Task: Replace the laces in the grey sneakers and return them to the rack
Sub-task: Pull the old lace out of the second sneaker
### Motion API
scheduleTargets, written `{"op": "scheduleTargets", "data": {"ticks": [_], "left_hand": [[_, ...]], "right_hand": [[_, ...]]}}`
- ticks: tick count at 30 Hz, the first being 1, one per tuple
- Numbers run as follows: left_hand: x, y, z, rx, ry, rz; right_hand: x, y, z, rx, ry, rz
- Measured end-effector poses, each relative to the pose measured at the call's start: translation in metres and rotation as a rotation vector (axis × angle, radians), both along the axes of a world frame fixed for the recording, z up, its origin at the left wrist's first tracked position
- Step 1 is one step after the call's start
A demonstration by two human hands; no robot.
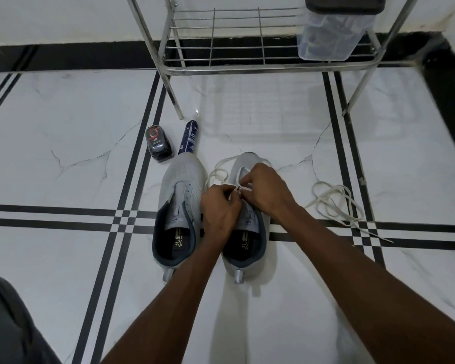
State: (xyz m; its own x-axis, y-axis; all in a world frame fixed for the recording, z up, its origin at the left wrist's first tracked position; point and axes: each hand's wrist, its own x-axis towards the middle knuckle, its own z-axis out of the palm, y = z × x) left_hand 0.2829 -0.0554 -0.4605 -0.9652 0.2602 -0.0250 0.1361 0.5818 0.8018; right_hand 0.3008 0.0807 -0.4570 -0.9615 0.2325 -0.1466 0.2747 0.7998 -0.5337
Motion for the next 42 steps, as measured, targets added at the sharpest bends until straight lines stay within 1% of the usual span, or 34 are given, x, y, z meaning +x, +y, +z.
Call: {"op": "scheduleTargets", "data": {"ticks": [2, 4, 6, 7, 8, 9, 11, 12, 13, 14, 15, 17, 18, 23, 25, 28, 31, 33, 36, 37, 39, 42], "left_hand": [[0.001, 0.001, 0.001, -0.01, -0.006, -0.003], [0.001, 0.0, -0.002, -0.036, -0.005, 0.001], [0.001, -0.002, -0.005, -0.054, 0.005, 0.001], [0.001, -0.003, -0.006, -0.051, 0.006, 0.002], [0.0, -0.004, -0.006, -0.043, 0.008, 0.004], [0.0, -0.005, -0.006, -0.035, 0.011, 0.009], [0.001, -0.005, -0.004, -0.044, 0.014, 0.015], [0.001, -0.006, -0.005, -0.051, 0.015, 0.019], [0.002, -0.007, -0.005, -0.054, 0.015, 0.023], [0.003, -0.007, -0.005, -0.056, 0.015, 0.022], [0.003, -0.006, -0.005, -0.061, 0.009, 0.017], [0.003, -0.005, -0.004, -0.056, 0.007, 0.008], [0.002, -0.004, -0.004, -0.048, 0.004, 0.006], [-0.001, -0.003, -0.003, -0.07, -0.061, 0.032], [-0.009, -0.002, -0.004, -0.076, -0.084, -0.007], [-0.028, 0.003, -0.005, -0.083, -0.084, -0.062], [-0.054, 0.012, -0.005, -0.094, -0.079, -0.036], [-0.071, 0.016, -0.008, -0.216, -0.084, -0.08], [-0.088, 0.02, -0.015, -0.484, -0.049, -0.258], [-0.091, 0.021, -0.016, -0.534, -0.025, -0.287], [-0.093, 0.021, -0.017, -0.572, 0.021, -0.3], [-0.094, 0.02, -0.024, -0.615, 0.096, -0.329]], "right_hand": [[-0.003, -0.001, -0.003, 0.082, -0.015, 0.004], [-0.004, -0.006, -0.001, 0.164, -0.007, 0.054], [0.0, -0.005, -0.002, 0.183, 0.059, 0.094], [0.003, -0.002, 0.0, 0.175, 0.09, 0.059], [0.006, 0.009, 0.0, 0.129, 0.132, -0.058], [0.008, 0.024, 0.002, 0.064, 0.212, -0.255], [0.011, 0.064, 0.016, -0.117, 0.37, -0.766], [0.015, 0.084, 0.025, -0.164, 0.415, -0.954], [0.016, 0.095, 0.032, -0.151, 0.416, -1.032], [0.017, 0.097, 0.035, -0.124, 0.401, -0.997], [0.016, 0.092, 0.037, -0.139, 0.376, -0.879], [0.012, 0.068, 0.035, -0.247, 0.282, -0.612], [0.01, 0.056, 0.03, -0.279, 0.228, -0.528], [0.004, 0.03, 0.027, -0.325, 0.087, -0.327], [0.003, 0.031, 0.033, -0.379, 0.061, -0.292], [0.007, 0.038, 0.048, -0.516, 0.034, -0.26], [0.011, 0.049, 0.063, -0.551, 0.095, -0.281], [0.016, 0.056, 0.066, -0.543, 0.133, -0.309], [0.023, 0.065, 0.059, -0.556, 0.144, -0.354], [0.025, 0.068, 0.055, -0.546, 0.142, -0.367], [0.028, 0.071, 0.046, -0.531, 0.128, -0.396], [0.032, 0.077, 0.034, -0.561, 0.101, -0.448]]}}
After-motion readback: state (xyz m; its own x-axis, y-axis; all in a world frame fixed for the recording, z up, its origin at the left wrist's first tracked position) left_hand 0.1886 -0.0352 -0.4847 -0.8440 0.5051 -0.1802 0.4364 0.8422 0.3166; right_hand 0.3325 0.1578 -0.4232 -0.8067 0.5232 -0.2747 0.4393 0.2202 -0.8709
